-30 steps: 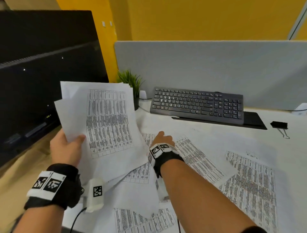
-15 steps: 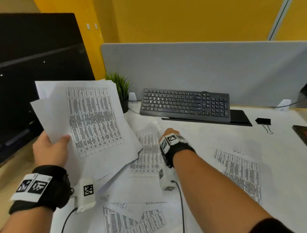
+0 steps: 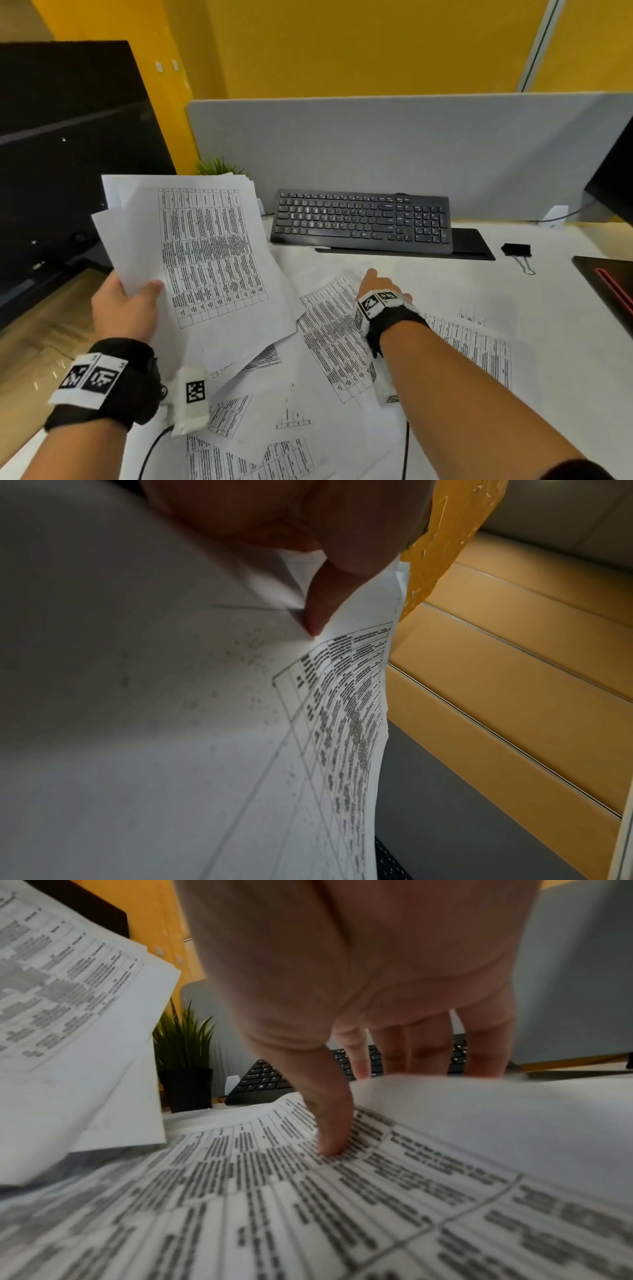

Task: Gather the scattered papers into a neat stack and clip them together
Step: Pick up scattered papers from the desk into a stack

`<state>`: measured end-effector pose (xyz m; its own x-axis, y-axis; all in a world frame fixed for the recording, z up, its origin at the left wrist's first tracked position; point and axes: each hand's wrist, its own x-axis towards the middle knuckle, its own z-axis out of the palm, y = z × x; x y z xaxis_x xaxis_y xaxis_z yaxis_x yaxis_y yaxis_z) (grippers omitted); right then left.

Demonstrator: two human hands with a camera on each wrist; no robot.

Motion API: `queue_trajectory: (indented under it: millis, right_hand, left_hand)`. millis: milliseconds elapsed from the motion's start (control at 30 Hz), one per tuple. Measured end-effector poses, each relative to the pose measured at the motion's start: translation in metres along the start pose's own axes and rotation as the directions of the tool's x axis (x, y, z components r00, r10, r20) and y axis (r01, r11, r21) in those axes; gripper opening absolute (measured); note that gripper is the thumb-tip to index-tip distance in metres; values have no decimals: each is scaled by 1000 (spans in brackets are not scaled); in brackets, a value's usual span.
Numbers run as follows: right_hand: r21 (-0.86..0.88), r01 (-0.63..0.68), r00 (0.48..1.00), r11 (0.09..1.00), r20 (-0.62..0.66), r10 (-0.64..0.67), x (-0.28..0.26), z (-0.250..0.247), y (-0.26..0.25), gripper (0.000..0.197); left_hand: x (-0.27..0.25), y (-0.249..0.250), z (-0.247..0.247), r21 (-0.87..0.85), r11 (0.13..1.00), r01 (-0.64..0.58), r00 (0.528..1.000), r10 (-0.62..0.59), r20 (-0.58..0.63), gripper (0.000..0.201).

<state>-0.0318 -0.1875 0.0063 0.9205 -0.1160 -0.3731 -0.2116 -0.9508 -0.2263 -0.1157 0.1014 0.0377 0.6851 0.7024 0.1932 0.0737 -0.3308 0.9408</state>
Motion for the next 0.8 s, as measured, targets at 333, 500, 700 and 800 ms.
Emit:
queue_trajectory:
  millis: [333,500,700,800]
  right_hand:
    - [82,-20,999,996,-32,23,2,13,-10,75]
    - [65,-31,997,997,-66,36,2,11,-8,88]
    - [149,-42,996,988,-69,53,-2,10,-11,98]
    - [160,-51,994,986,-92,67,-5,10,-14,100]
  left_hand:
    - [-5,1,-1,-28,1000,12,1000,-12,-4,35]
    - [-7,3,1,-32,999,17,1000,-17,1,36]
    - [-9,5,3,-46,999,8,1000,-8,-1,37]
    - [-11,3,4,-58,998,7,1000,-7,-3,36]
